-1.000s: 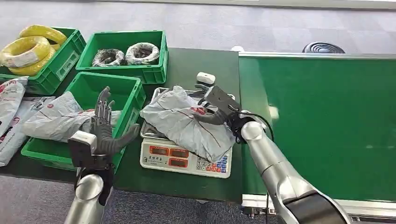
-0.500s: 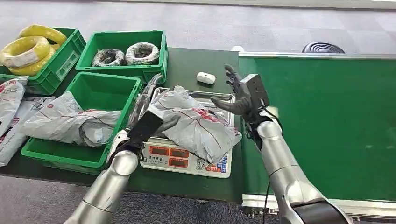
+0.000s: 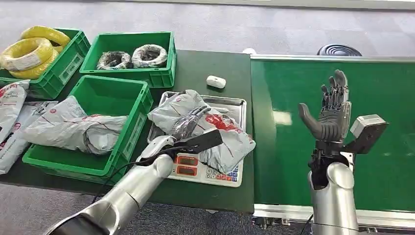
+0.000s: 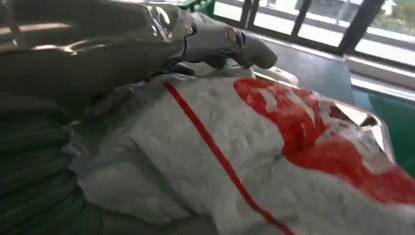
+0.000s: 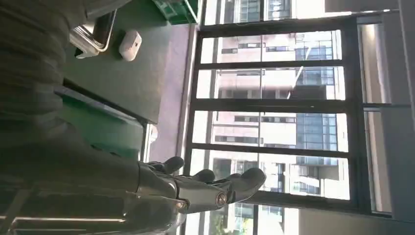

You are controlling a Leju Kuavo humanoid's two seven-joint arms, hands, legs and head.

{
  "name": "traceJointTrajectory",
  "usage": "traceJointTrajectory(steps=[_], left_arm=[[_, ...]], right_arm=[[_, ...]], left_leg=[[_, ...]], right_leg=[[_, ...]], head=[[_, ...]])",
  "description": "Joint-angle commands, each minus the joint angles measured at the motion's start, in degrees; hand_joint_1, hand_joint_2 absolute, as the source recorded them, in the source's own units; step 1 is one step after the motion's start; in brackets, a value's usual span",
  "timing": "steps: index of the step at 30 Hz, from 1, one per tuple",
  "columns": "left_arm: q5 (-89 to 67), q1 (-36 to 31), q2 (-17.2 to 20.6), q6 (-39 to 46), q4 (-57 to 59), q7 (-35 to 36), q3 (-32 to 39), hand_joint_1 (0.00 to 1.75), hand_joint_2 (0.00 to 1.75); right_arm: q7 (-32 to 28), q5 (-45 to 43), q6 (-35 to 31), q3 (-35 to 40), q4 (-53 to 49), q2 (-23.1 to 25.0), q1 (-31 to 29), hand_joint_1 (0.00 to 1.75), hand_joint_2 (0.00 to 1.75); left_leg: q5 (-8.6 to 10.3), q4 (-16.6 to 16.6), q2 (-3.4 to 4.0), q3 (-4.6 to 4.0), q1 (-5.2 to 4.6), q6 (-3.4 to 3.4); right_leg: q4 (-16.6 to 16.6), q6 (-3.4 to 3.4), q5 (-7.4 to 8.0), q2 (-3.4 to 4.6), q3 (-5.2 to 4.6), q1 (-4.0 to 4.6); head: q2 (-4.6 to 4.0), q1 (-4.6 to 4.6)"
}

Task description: Moved the parcel from conveyor to table for the left to box.

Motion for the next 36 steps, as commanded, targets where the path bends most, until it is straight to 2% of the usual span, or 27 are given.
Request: traceJointTrajectory(steps=[1,2,3,4,9,13,17,19,23,26,28,29,30,31,32,33,35,36], left_arm=[[-1.9,-1.6,-0.6,2.5,11.6,0.2,-4.1,1.71,1.75],[-0.9,-0.8,-0.3,5.2,9.5,-1.2,-2.5,1.68,1.75],[0.1,0.6,0.4,9.8,5.8,-3.7,-0.5,1.75,1.75],[0.4,0.7,0.9,10.1,4.8,-4.0,-0.1,1.75,1.75],[5.1,6.9,4.9,12.8,-14.7,-6.5,4.9,1.75,1.75],[9.3,10.0,7.3,17.5,-29.5,-9.5,9.3,1.75,1.75],[9.2,10.2,9.0,22.7,-36.4,-9.9,12.7,1.75,1.75],[7.7,9.1,11.2,23.9,-36.9,-7.4,15.2,1.75,1.75],[10.7,8.6,14.0,24.6,-35.9,-7.6,21.8,1.75,1.75],[5.4,8.6,15.6,26.8,-34.2,-6.0,24.5,1.69,1.75],[-5.0,7.8,17.0,28.9,-30.8,0.4,26.9,1.64,1.75],[-4.8,7.8,17.6,29.1,-30.6,0.2,27.5,1.61,1.75],[-7.7,6.9,18.3,27.8,-27.7,2.9,28.6,1.66,1.75],[-12.5,5.1,19.3,22.8,-23.0,8.5,29.2,1.71,1.75],[-12.4,4.5,19.6,22.7,-21.3,8.0,29.7,1.69,1.75],[-14.7,3.1,20.1,19.7,-17.4,11.3,30.2,1.71,1.75],[-15.3,1.1,20.6,17.0,-11.9,12.7,31.8,1.69,1.75],[-16.7,-0.8,20.6,15.3,-7.0,13.5,32.3,1.59,1.75]], right_arm=[[1.0,-0.4,1.4,-2.3,-3.4,1.1,2.8,0.0,1.75],[2.0,-0.5,2.5,-1.5,-2.5,1.0,2.8,0.0,1.75],[2.7,-0.6,3.4,-0.7,-0.7,1.2,2.6,0.0,1.75],[2.8,-0.5,3.4,-0.4,0.1,1.5,2.6,0.0,1.75],[2.7,-0.4,3.9,1.1,5.8,1.8,0.7,0.0,1.75],[2.8,-0.4,3.6,0.7,3.5,2.3,2.6,0.0,1.75],[2.6,-0.7,3.1,-0.5,0.9,2.2,4.8,0.0,1.75],[2.6,-1.1,3.0,-1.0,0.0,2.4,6.2,0.0,1.75],[3.2,-2.0,3.9,-1.0,0.2,3.2,8.9,0.0,1.75],[3.6,-3.0,4.1,-1.3,0.0,4.2,11.0,0.0,1.75],[3.9,-3.6,4.5,-1.5,-0.3,4.9,12.3,0.0,1.75],[3.8,-3.5,4.4,-1.5,-0.3,5.1,12.5,0.0,1.75],[3.9,-3.5,4.5,-1.3,-0.5,5.2,12.8,0.0,1.75],[4.0,-3.5,4.6,-1.1,-0.6,5.2,12.8,0.0,1.75],[4.0,-3.5,4.6,-1.0,-0.6,5.2,12.7,0.0,1.75],[4.3,-3.4,4.5,-0.9,-0.5,5.1,12.6,0.0,1.75],[4.7,-3.2,4.5,-0.9,-0.8,5.0,12.7,0.0,1.75],[4.9,-3.2,4.3,-1.2,-1.2,5.1,12.8,0.0,1.75]], left_leg=[[0.1,-0.1,-0.01,0.13,-0.01,0.0],[0.09,-0.1,-0.03,0.14,-0.01,0.0],[0.06,-0.1,-0.02,0.18,-0.02,0.02],[0.11,-0.1,0.07,0.19,0.0,0.02],[0.07,-0.1,0.28,0.27,-0.01,0.03],[0.04,0.0,0.21,0.17,0.0,0.03],[0.04,0.0,0.17,0.0,0.05,0.02],[0.04,0.0,0.11,-0.03,0.05,0.03],[0.07,-0.1,0.24,0.03,0.04,0.02],[0.08,-0.2,0.28,0.11,0.06,0.01],[0.06,-0.1,0.14,0.06,0.06,0.02],[0.08,-0.1,0.23,0.08,0.06,0.0],[0.1,-0.2,0.3,0.12,0.06,-0.01],[0.08,-0.1,0.2,0.07,0.05,0.01],[0.07,-0.1,0.21,0.07,0.05,0.01],[0.1,-0.2,0.27,0.1,0.05,0.0],[0.11,-0.1,0.15,0.04,0.03,0.01],[0.15,-0.1,0.24,0.04,0.05,0.0]], right_leg=[[-0.1,-0.01,0.09,-0.04,0.14,-0.01],[-0.1,-0.01,0.09,-0.03,0.17,-0.01],[-0.1,0.0,0.05,-0.04,0.23,-0.02],[-0.1,0.0,0.13,0.03,0.23,0.0],[-0.1,-0.01,0.13,0.24,0.23,0.01],[0.0,0.0,0.08,0.18,0.14,0.03],[0.0,-0.01,0.07,0.16,-0.03,0.09],[0.0,0.01,0.05,0.11,-0.05,0.08],[0.0,0.0,0.09,0.21,-0.04,0.08],[-0.1,-0.02,0.1,0.22,0.04,0.1],[0.0,0.0,0.04,0.1,0.03,0.09],[0.0,-0.01,0.08,0.17,0.02,0.09],[-0.1,-0.03,0.11,0.23,0.04,0.1],[0.0,-0.01,0.07,0.15,0.04,0.09],[0.0,-0.01,0.06,0.15,0.0,0.08],[0.0,-0.03,0.1,0.19,0.0,0.09],[0.0,-0.01,0.05,0.05,-0.01,0.07],[0.0,-0.02,0.11,0.1,-0.02,0.09]], head=[[-0.02,0.02],[0.0,0.02],[0.0,0.02],[0.0,0.02],[0.0,0.02],[-0.02,0.02],[0.0,0.02],[0.0,0.02],[0.0,0.02],[0.0,0.02],[0.0,0.04],[-0.02,0.0],[0.0,0.04],[0.0,0.02],[0.0,0.02],[0.0,0.02],[0.0,0.02],[0.0,0.02]])
